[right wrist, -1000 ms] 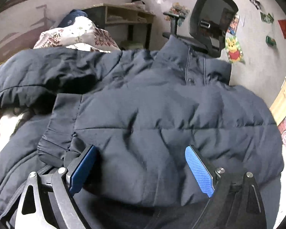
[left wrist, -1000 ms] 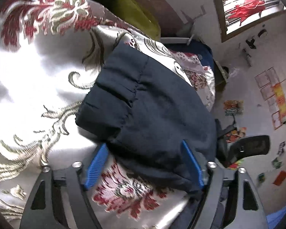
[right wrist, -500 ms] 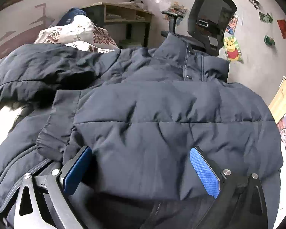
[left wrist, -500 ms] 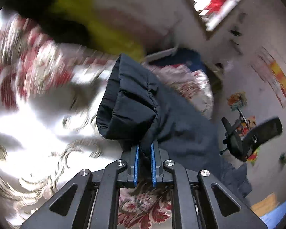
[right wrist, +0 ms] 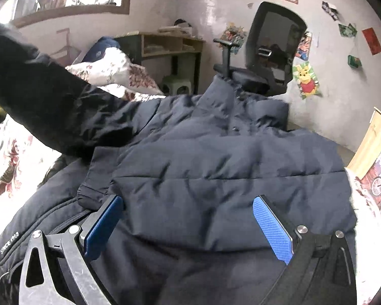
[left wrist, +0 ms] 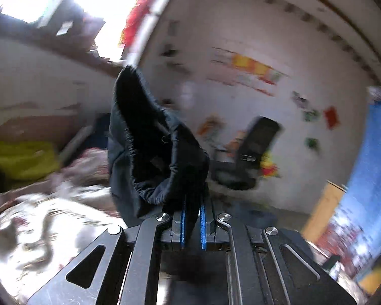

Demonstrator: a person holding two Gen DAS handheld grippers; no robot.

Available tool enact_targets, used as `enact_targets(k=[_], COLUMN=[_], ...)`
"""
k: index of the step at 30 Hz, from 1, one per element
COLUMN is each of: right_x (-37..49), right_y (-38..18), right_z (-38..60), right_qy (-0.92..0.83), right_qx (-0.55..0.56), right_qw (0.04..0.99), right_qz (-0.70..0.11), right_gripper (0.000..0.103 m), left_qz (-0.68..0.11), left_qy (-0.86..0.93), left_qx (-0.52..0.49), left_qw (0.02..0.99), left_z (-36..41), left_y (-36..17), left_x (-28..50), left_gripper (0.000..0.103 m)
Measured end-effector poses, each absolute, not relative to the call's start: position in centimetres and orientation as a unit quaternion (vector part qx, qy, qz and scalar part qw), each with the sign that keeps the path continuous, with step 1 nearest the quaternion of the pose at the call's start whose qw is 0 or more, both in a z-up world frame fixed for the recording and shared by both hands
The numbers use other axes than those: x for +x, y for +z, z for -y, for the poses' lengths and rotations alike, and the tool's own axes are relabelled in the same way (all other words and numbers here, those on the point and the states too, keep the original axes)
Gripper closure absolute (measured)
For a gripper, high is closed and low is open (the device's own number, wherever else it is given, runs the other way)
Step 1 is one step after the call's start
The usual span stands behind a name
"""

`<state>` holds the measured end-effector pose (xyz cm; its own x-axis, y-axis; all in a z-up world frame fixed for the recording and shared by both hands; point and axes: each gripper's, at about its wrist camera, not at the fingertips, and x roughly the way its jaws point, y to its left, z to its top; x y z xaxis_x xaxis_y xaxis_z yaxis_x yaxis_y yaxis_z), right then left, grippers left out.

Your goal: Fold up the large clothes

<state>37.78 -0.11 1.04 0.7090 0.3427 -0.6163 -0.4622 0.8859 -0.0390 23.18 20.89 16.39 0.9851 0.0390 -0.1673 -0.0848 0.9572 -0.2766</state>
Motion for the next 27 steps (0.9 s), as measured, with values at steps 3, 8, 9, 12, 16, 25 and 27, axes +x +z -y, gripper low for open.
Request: enact_targets(k=[3, 8, 9, 12, 16, 25, 27], right_x=[37.6, 37.8, 37.8, 37.9, 38.4, 39.7, 39.8], right_y=[2.1, 3.4, 3.6, 3.8, 2.9, -0.6, -1.1], right_z=[2.5, 7.2, 8.1, 10.9, 14.4, 20.6, 21.4], right_qy=[0.205, 0.172, 0.165, 0.142, 0.116, 0.111, 0.124], right_qx=[-0.088, -0.074, -0.073, -0.072, -0.054, 0.102, 0.141], right_qw=[0.926, 0.934, 0.935, 0.938, 0.936, 0.906, 0.895], right_qz=[-0.306, -0.306, -0.305, -0.308, -0.327, -0.396, -0.404], right_gripper=[0.0, 0.0, 0.0, 0.0, 0.0, 0.0, 0.0], left_qz=[-0.099, -0.152, -0.163, -0.195, -0.259, -0.393, -0.402], left_qy=[-0.042, -0.146, -0.16, -0.189, -0.232, -0.253, -0.252], left_qx=[-0.119, -0.109, -0.108, -0.105, -0.102, -0.122, -0.108], left_qw=[0.987, 0.971, 0.967, 0.957, 0.932, 0.876, 0.873], left_z=[-15.9, -9.0, -7.7, -5.2, -1.7, 1.5, 2.0], left_y=[16.7, 14.9, 14.2, 12.0, 8.4, 0.4, 0.0], left_x=[24.2, 27.9, 28.5, 30.3, 33.2, 37.4, 37.6], left_gripper=[0.097, 0.097, 0.097, 0.097, 0.097, 0.097, 0.097])
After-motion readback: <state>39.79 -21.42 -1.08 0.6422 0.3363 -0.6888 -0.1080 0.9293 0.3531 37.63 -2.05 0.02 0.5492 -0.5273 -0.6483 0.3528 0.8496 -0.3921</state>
